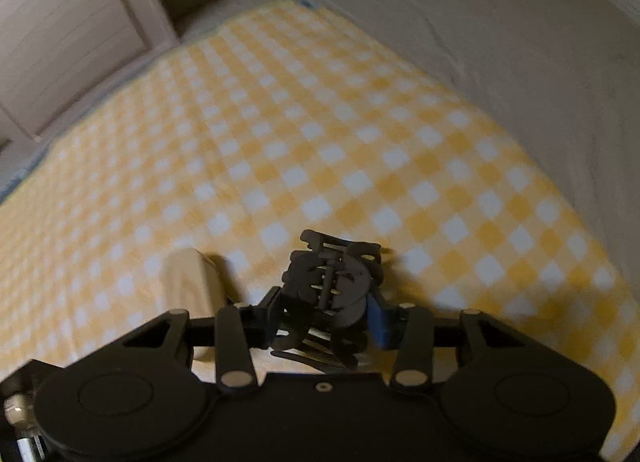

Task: Organize rigid objects
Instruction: 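Carry the black cable into the black box and release it, then move the right gripper to the wooden oval case and grasp it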

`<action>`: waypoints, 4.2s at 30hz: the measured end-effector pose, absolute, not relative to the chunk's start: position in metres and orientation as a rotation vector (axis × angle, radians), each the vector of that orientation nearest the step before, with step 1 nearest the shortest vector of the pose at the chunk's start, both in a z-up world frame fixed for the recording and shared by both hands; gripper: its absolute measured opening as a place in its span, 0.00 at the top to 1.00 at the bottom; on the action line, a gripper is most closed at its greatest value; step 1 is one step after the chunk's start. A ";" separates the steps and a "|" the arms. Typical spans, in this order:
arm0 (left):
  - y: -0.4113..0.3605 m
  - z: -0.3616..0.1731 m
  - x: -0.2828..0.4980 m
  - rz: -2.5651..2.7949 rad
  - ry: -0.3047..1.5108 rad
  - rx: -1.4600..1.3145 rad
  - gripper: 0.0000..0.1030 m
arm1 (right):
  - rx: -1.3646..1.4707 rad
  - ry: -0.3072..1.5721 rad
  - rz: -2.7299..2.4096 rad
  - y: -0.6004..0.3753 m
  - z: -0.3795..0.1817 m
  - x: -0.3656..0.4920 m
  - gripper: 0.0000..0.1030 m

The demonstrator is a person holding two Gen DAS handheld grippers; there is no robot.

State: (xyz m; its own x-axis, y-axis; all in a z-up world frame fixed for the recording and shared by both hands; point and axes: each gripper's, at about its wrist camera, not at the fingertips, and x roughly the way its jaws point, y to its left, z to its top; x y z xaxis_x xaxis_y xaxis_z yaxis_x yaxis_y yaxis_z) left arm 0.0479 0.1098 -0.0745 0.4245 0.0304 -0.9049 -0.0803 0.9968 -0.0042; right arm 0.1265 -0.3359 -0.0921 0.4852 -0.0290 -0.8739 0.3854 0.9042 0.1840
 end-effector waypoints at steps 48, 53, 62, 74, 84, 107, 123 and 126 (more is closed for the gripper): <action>0.105 -0.077 0.049 0.060 1.131 -0.047 0.94 | -0.162 1.190 0.324 -0.040 -0.089 0.072 0.56; 0.106 -0.078 0.050 0.057 1.133 -0.055 0.94 | -0.163 1.207 0.358 -0.044 -0.079 0.075 0.56; 0.106 -0.078 0.050 0.055 1.134 -0.055 0.94 | -0.202 1.277 0.349 -0.039 -0.084 0.076 0.53; 0.106 -0.079 0.050 0.056 1.135 -0.058 0.94 | -0.175 1.206 0.392 -0.052 -0.057 0.073 0.36; 0.107 -0.079 0.050 0.056 1.136 -0.057 0.94 | -0.094 1.065 0.445 -0.088 -0.014 0.064 0.12; 0.106 -0.080 0.051 0.057 1.136 -0.056 0.94 | -0.010 0.714 0.383 -0.191 -0.003 0.085 0.00; 0.107 -0.080 0.048 0.055 1.136 -0.054 0.94 | 0.035 1.007 0.089 -0.254 -0.096 0.163 0.37; 0.108 -0.080 0.048 0.055 1.136 -0.056 0.94 | 0.026 1.024 0.086 -0.247 -0.104 0.170 0.37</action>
State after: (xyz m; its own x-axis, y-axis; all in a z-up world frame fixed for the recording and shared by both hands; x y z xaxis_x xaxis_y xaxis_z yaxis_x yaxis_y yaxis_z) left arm 0.0481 0.1076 -0.0798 0.4205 0.0152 -0.9072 -0.0723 0.9972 -0.0168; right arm 0.1699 -0.2470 -0.1045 0.5165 0.0838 -0.8522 -0.0597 0.9963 0.0617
